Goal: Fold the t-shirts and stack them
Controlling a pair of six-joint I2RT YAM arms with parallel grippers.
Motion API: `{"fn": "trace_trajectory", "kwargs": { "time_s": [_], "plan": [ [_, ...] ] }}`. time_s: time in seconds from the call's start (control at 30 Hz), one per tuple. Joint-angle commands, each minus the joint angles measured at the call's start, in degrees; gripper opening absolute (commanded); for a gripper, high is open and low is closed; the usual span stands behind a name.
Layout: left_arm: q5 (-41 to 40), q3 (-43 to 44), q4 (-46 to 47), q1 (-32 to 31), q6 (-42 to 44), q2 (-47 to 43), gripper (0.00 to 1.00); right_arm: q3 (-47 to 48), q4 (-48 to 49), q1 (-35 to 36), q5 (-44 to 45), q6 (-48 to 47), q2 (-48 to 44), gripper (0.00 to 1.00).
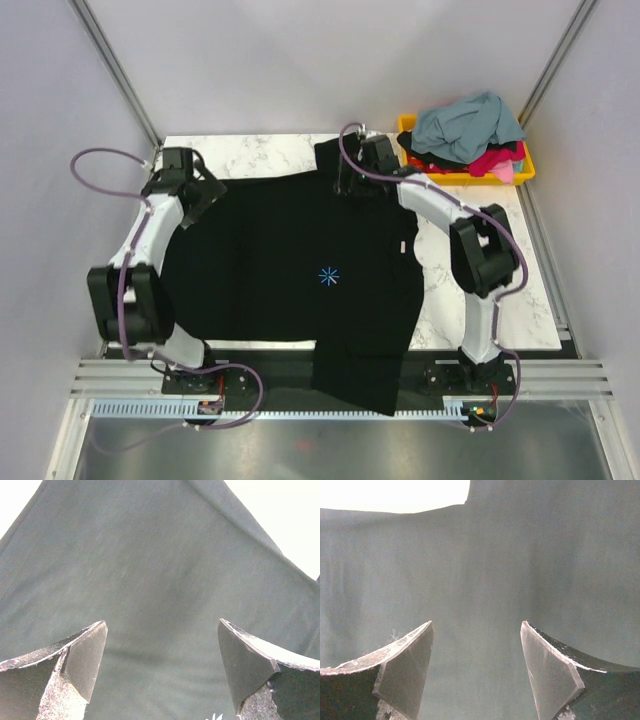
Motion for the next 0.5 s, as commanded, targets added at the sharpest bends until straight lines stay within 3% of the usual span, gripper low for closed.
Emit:
{"fn": "trace_trajectory", "kwargs": {
  "time_s": [0.0,0.13,0.27,0.47],
  "plan": [
    [1.7,6.4,0.1,0.3,3.6,10.7,1.0,11.9,-7.9,-3.1,1.5,-0.8,10.5,0.79],
    [3.8,14.8,0.6,0.6,5.2,24.3,1.0,27.5,-13.7,-6.1,1.3,-1.1,20.7,0.78],
    [6.2,24.9,0.0,1.4,6.2,37.4,1.0,37.2,-16.3,-7.2,1.5,-0.9,30.0,0.79],
    [10.4,33.0,-0.6,2.7,5.7,45.8,1.0,51.5,-17.7,-8.7,0.1,2.9,41.3,0.83]
  ]
}}
